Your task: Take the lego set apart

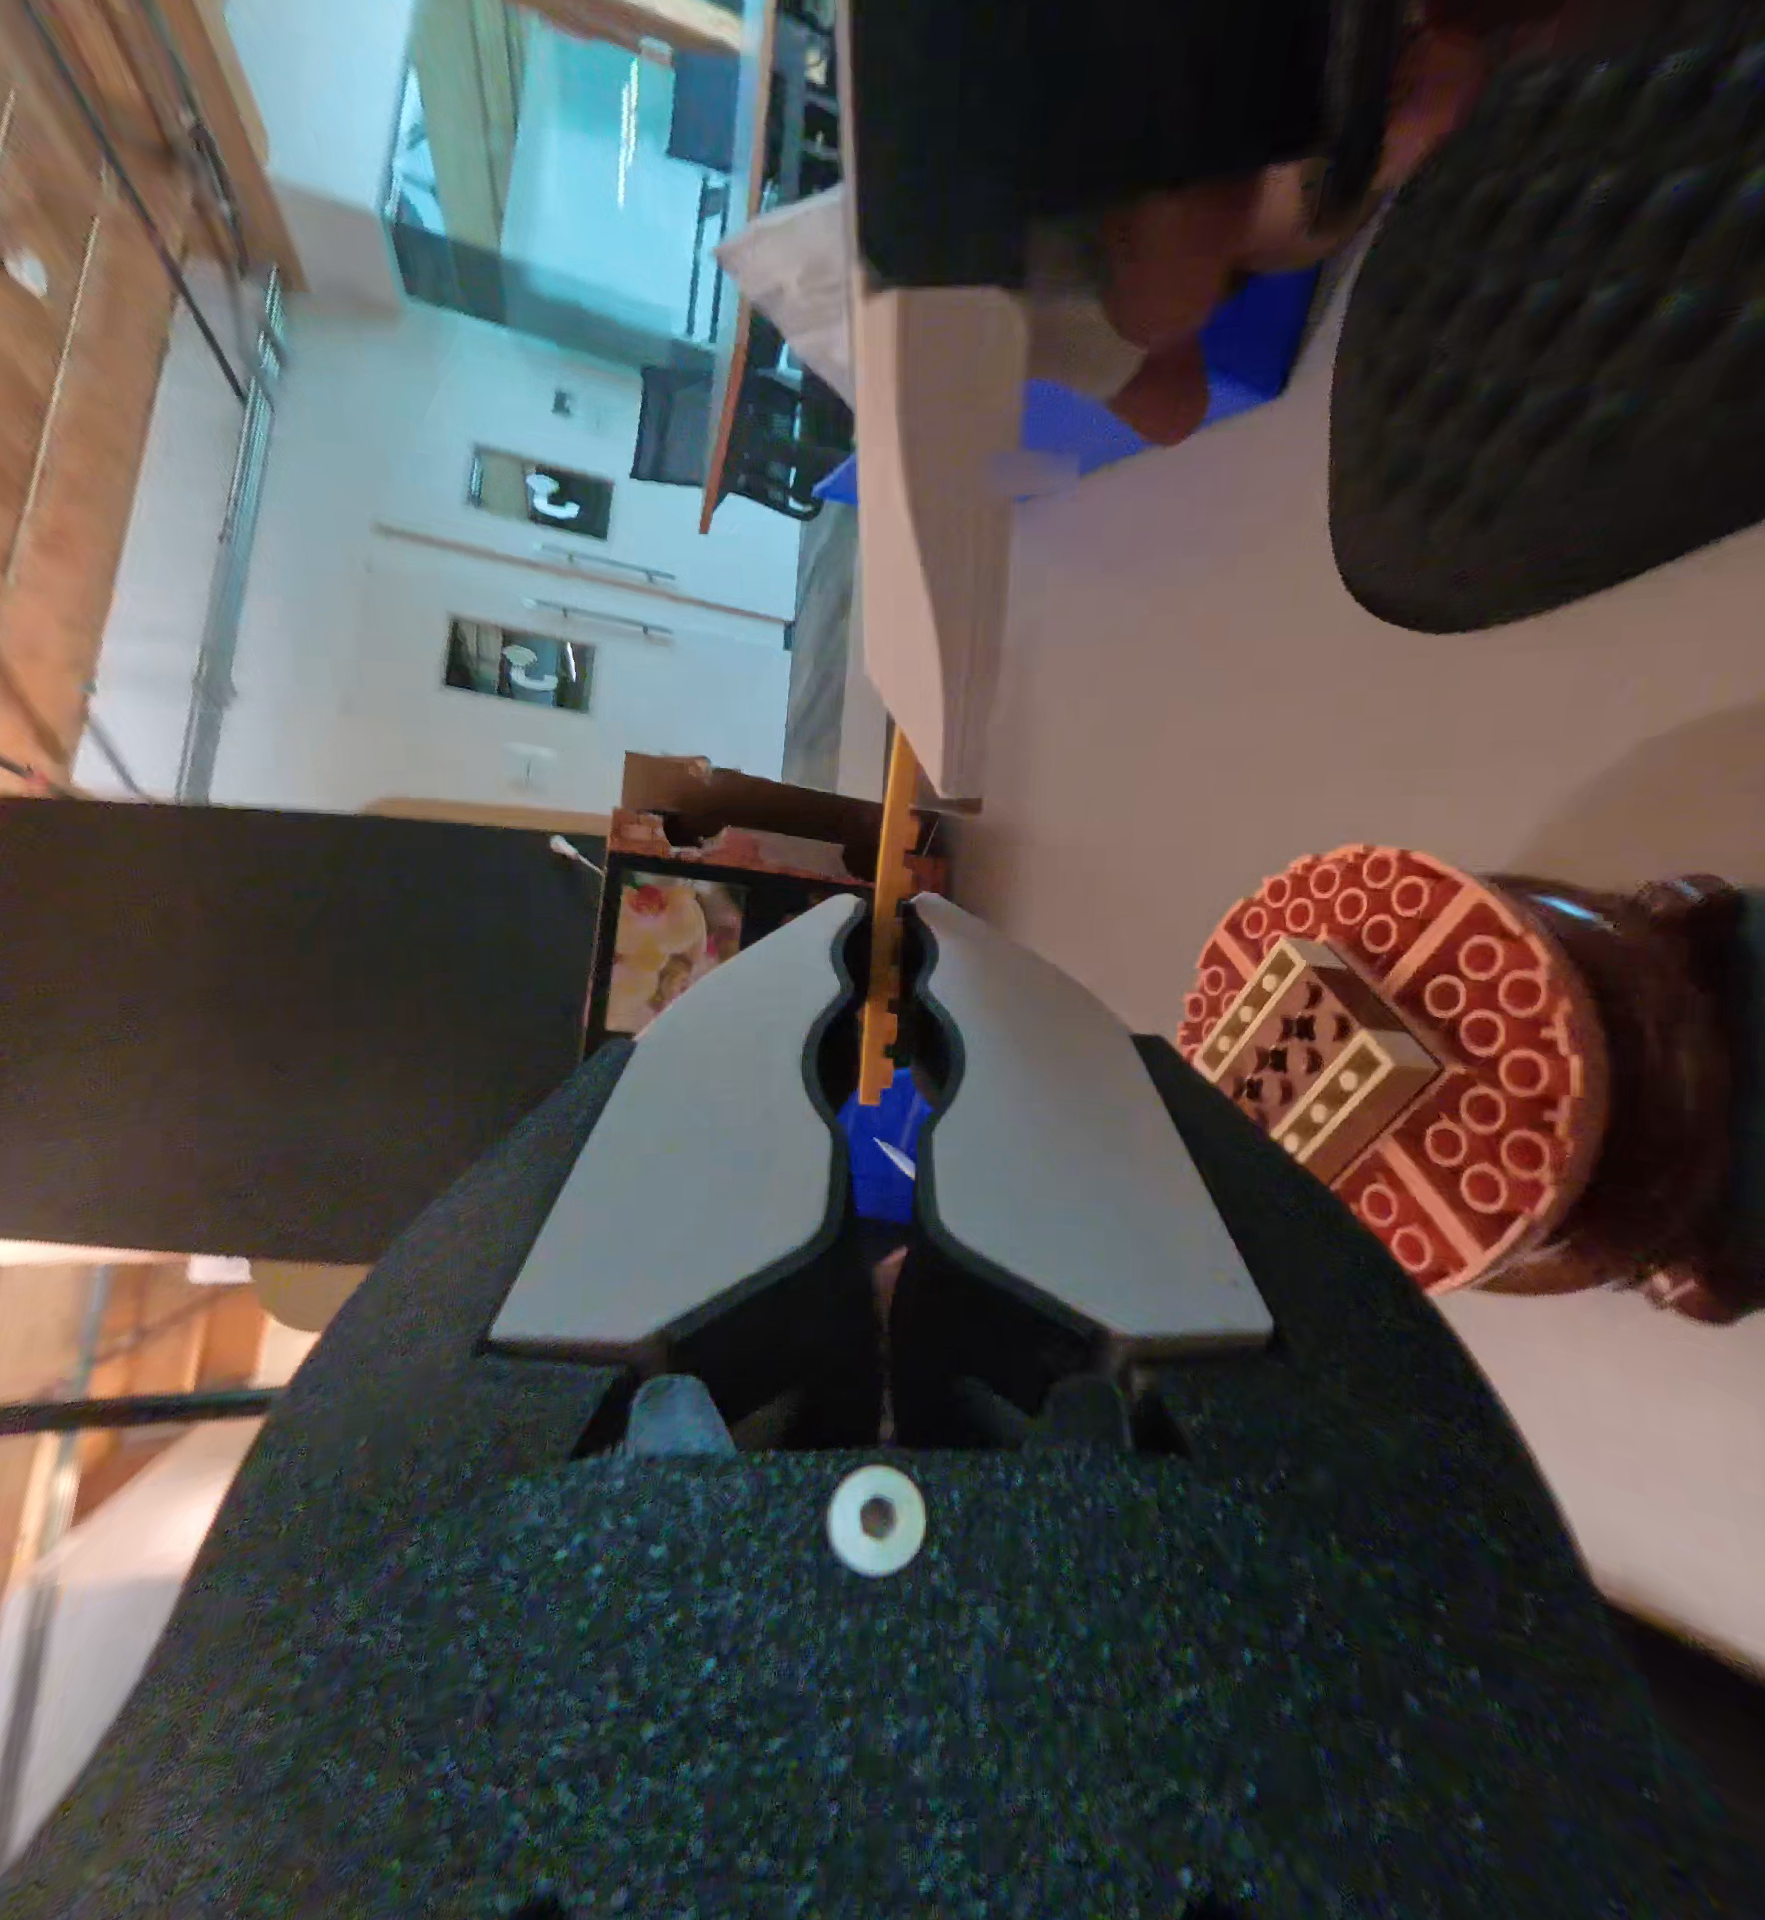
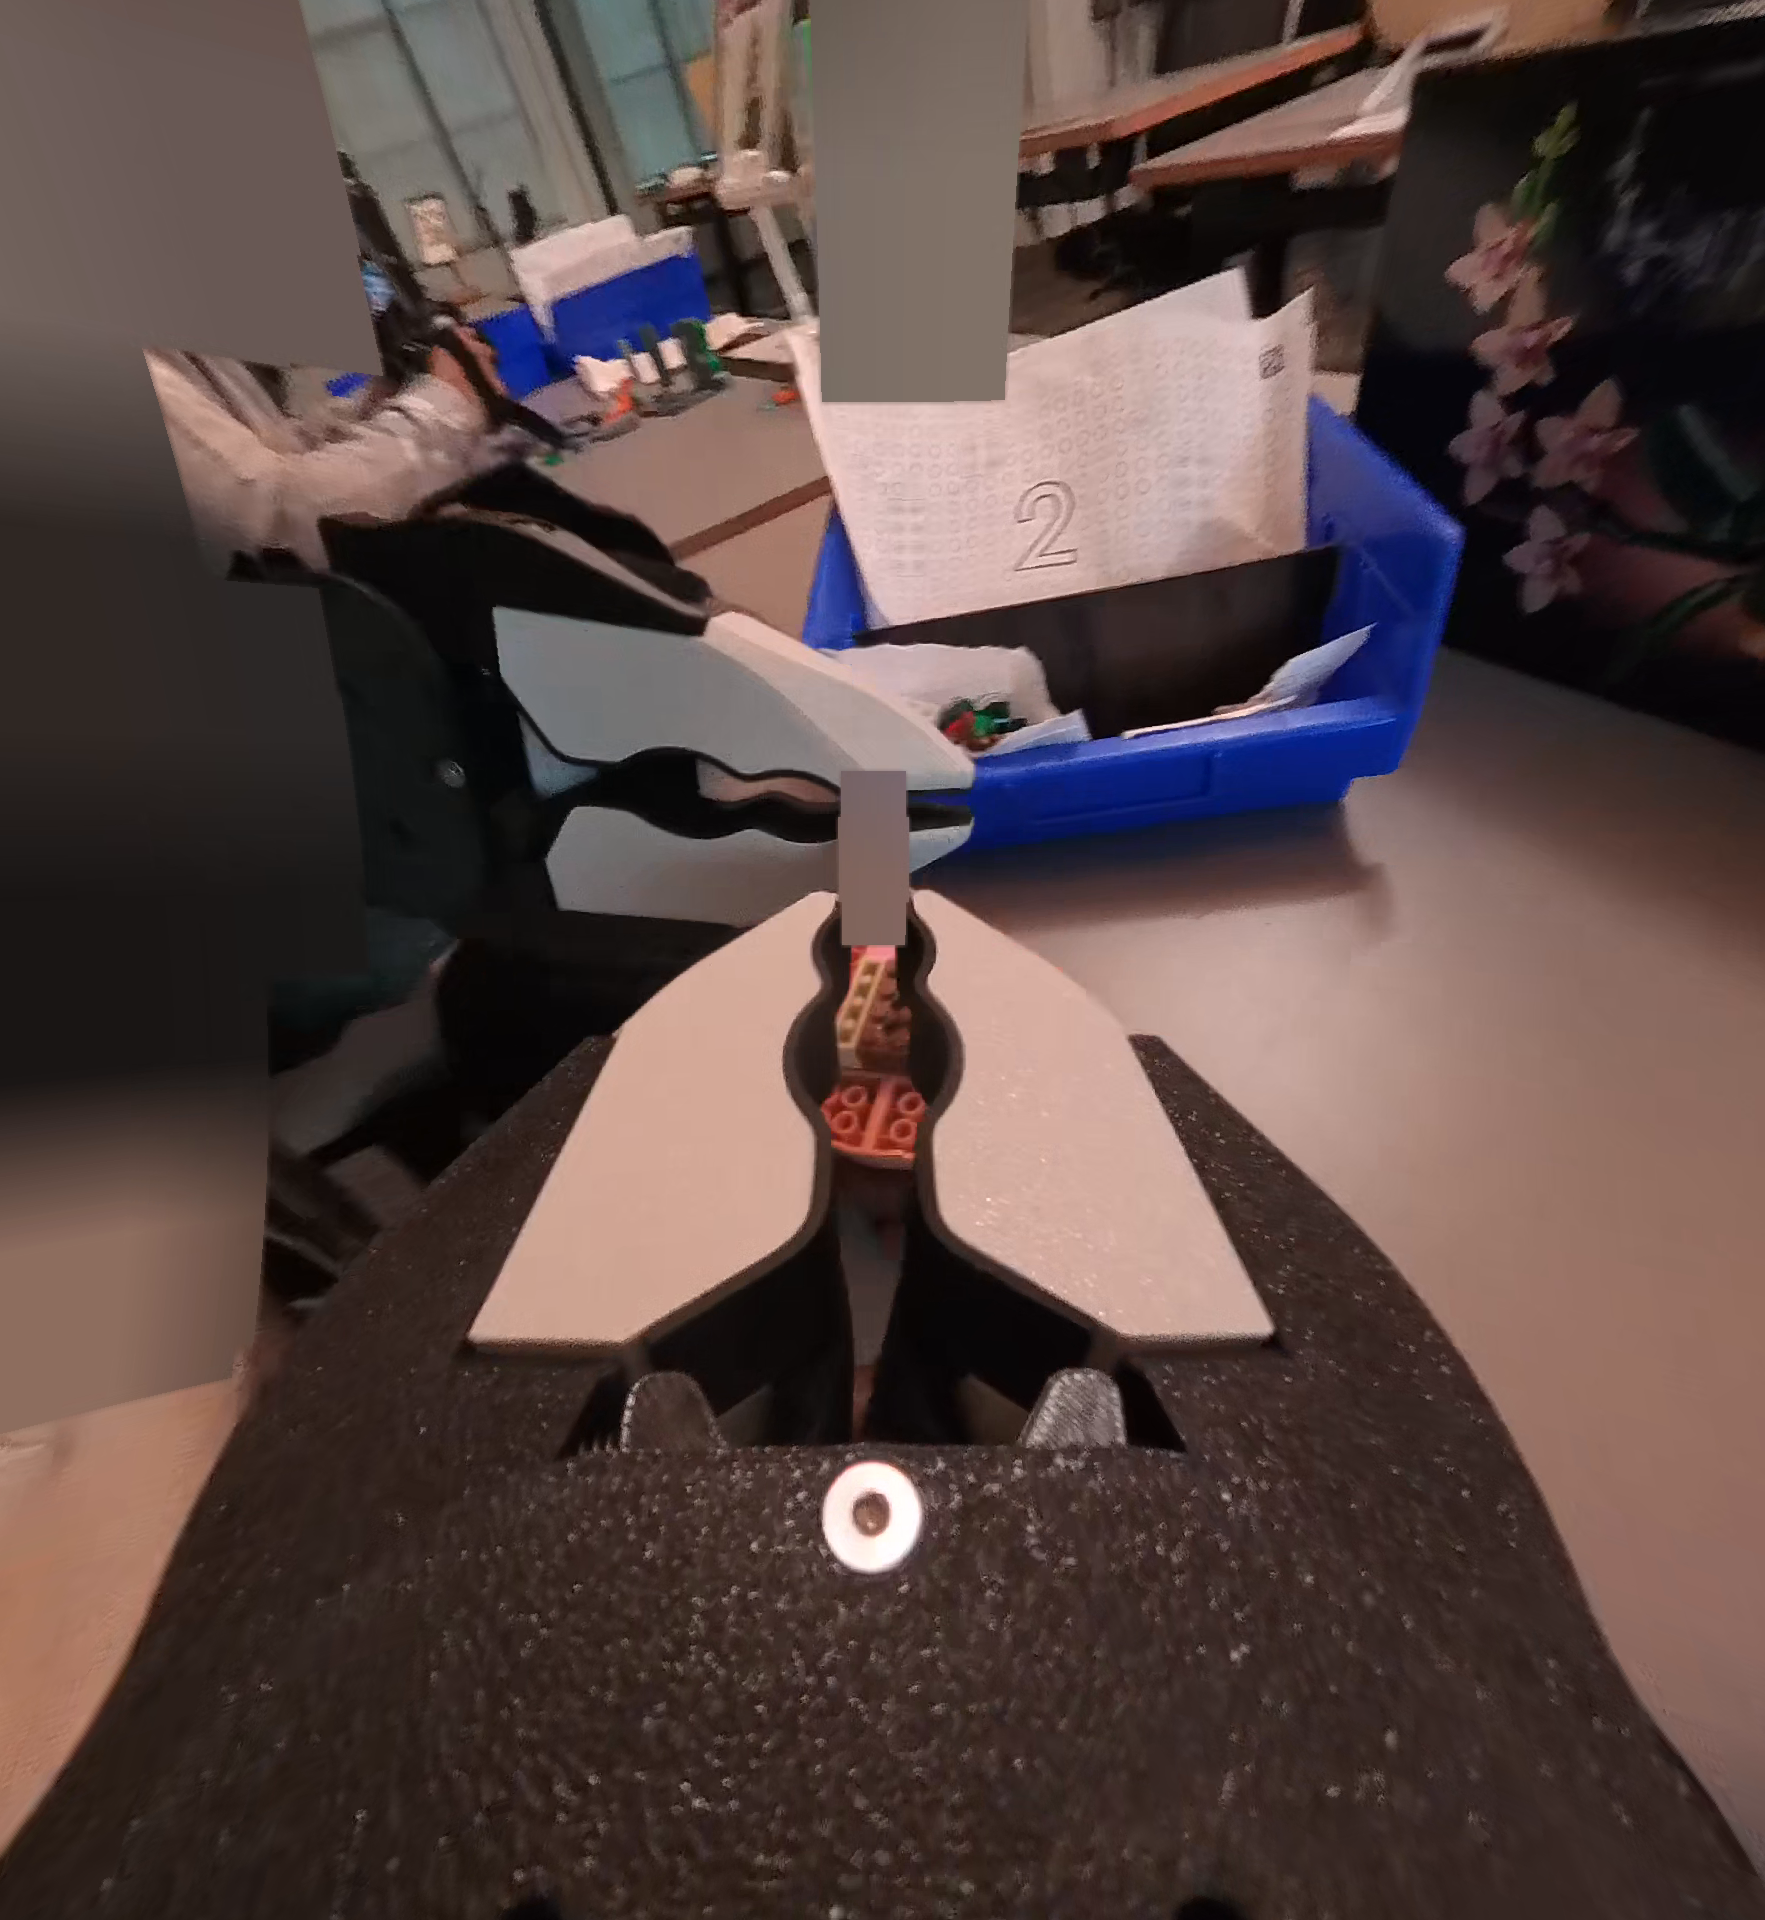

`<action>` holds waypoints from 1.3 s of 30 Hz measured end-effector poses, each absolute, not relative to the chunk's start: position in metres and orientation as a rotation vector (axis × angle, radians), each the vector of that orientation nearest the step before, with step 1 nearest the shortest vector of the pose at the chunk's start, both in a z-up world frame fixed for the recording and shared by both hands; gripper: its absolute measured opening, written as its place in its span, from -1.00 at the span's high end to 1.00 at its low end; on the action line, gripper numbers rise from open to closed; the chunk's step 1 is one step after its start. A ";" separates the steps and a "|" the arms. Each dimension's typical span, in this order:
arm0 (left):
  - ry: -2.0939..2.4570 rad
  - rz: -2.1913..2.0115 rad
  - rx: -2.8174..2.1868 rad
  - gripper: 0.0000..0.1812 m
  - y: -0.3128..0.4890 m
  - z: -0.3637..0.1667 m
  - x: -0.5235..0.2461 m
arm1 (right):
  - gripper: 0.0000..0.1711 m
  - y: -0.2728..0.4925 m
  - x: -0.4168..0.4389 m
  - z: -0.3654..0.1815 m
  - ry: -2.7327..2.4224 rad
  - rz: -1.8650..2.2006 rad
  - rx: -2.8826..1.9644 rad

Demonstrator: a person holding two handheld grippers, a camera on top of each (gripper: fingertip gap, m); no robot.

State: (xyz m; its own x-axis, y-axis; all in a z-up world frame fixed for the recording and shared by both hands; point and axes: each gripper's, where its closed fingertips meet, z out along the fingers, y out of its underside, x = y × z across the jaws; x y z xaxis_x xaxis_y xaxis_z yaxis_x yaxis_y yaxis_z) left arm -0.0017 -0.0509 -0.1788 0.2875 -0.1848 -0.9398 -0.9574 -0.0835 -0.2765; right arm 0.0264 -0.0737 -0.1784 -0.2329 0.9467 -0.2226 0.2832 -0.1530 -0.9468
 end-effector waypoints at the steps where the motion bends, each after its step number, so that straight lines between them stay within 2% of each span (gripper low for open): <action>1: 1.044 0.877 -1.542 0.95 -0.050 -0.179 -0.002 | 0.91 -0.073 0.025 -0.179 -1.501 1.387 -1.411; 5: 0.802 0.626 -1.579 0.93 -0.051 -0.171 0.001 | 0.93 -0.075 0.024 -0.178 -1.510 1.329 -1.387; 7: 0.591 0.450 -1.436 0.96 -0.060 -0.124 0.008 | 0.91 -0.082 0.021 -0.229 -1.780 0.980 -1.405; 8: 0.548 0.505 -1.422 0.96 -0.064 -0.107 -0.001 | 0.91 -0.095 0.018 -0.228 -1.754 1.049 -1.353; 10: 0.566 0.644 -1.481 0.96 -0.066 -0.104 -0.023 | 0.91 -0.076 0.023 -0.179 -1.511 1.233 -1.314; 12: 0.535 0.502 -1.574 0.96 -0.066 -0.118 -0.036 | 0.91 -0.050 0.037 -0.141 -1.390 1.292 -1.246; 15: 0.446 0.352 -1.661 0.95 -0.074 -0.122 -0.060 | 0.91 -0.035 0.045 -0.139 -1.417 1.185 -1.227; 18: 0.403 0.446 -1.732 0.96 -0.095 -0.108 -0.107 | 0.91 -0.049 0.048 -0.147 -1.451 1.263 -1.182; 21: 0.406 0.591 -2.033 0.95 -0.122 -0.107 -0.184 | 0.91 -0.047 0.053 -0.159 -1.427 1.293 -1.208; 24: 0.542 0.852 -2.329 0.95 -0.139 -0.109 -0.269 | 0.91 -0.036 0.056 -0.158 -1.380 1.320 -1.216; 28: 0.655 0.761 -2.767 0.96 -0.144 -0.136 -0.335 | 0.91 -0.021 0.053 -0.154 -1.335 1.301 -1.222; 32: 0.903 0.579 -2.991 0.95 -0.127 -0.153 -0.352 | 0.91 -0.013 0.047 -0.154 -1.335 1.270 -1.234; 39: 1.199 0.691 -3.168 0.95 -0.087 -0.176 -0.381 | 0.91 0.003 0.043 -0.153 -1.304 1.229 -1.284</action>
State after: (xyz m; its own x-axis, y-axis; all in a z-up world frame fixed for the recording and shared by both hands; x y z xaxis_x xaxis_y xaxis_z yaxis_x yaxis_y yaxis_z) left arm -0.3811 -0.0874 -0.1757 0.6871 -0.6822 -0.2499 -0.5582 -0.7158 0.4195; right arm 0.0431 0.0028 -0.1531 -0.0520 0.9978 -0.0407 0.0994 -0.0353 -0.9944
